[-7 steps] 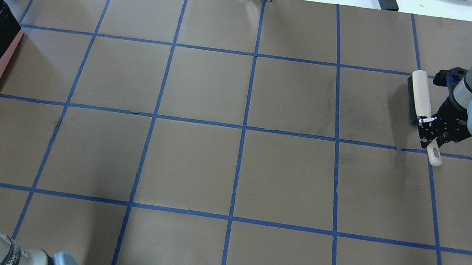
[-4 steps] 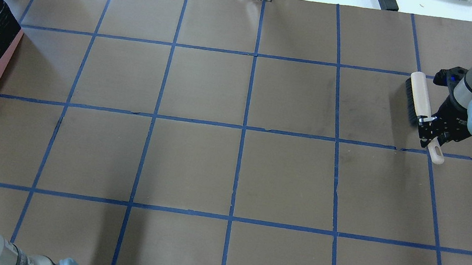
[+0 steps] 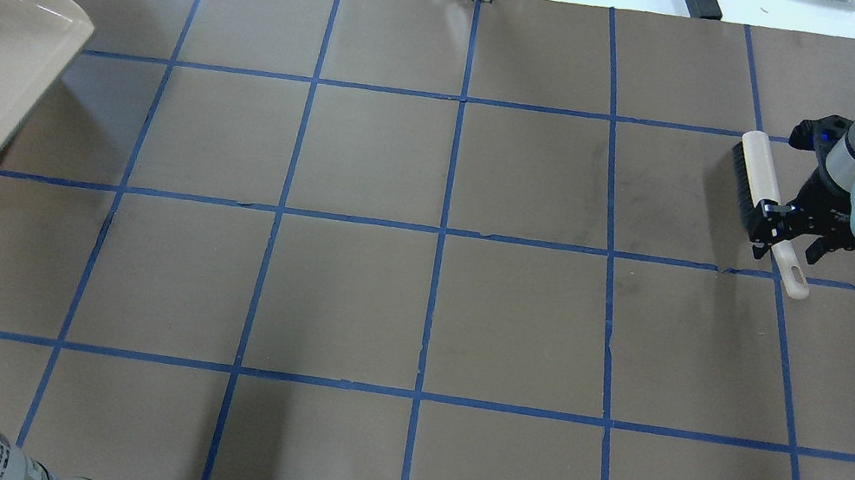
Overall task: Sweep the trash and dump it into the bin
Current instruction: 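Bring the empty dustpan back to the table with left gripper while right lowers brush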
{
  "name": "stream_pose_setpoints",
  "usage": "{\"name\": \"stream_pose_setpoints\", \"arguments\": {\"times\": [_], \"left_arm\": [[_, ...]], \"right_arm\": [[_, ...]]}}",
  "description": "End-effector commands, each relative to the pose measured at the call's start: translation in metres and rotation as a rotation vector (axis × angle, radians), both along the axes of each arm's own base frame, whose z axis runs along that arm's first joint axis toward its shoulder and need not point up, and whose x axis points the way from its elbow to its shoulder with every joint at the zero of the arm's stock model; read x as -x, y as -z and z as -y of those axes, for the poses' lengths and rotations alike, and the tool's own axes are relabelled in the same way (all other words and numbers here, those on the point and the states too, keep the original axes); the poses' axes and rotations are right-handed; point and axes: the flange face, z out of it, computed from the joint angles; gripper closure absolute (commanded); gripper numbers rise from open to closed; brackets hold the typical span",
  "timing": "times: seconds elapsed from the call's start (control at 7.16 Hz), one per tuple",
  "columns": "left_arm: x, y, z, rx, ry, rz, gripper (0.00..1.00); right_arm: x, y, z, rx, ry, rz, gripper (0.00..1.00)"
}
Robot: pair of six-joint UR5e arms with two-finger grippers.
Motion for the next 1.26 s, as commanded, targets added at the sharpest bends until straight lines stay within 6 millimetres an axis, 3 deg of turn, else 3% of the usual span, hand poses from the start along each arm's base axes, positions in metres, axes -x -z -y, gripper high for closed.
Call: {"name": "stream_pose_setpoints", "arguments": {"times": [0.0,0.28,0.42,0.7,0.98,1.12], "left_arm": [[0.043,0.059,0.013,-0.038,0.007,-0.089,1.0],[0.103,0.106,0.047,-0.081,0.017,-0.146,1.0],[0.119,0.128,0.058,-0.107,-0.011,-0.156,1.0],[0.147,0.164,0.089,-0.051,-0.014,-0.175,1.0],[0.169,0.199,0.103,-0.064,-0.049,-0.204,1.0],[0.173,0.204,0.106,-0.057,-0.15,-0.24,1.0]], "right_arm": [[0.001,-0.033,0.001,0.083,-0.001,-0.033,0.0],[-0.01,-0.072,-0.013,0.099,-0.009,-0.027,0.0],[-0.018,-0.09,-0.012,0.107,-0.015,0.006,0.0],[-0.043,-0.139,-0.005,0.038,-0.028,0.051,0.0],[-0.054,-0.173,-0.018,0.014,-0.002,0.06,0.0],[-0.069,-0.184,-0.026,0.006,-0.03,0.037,0.0]]}}
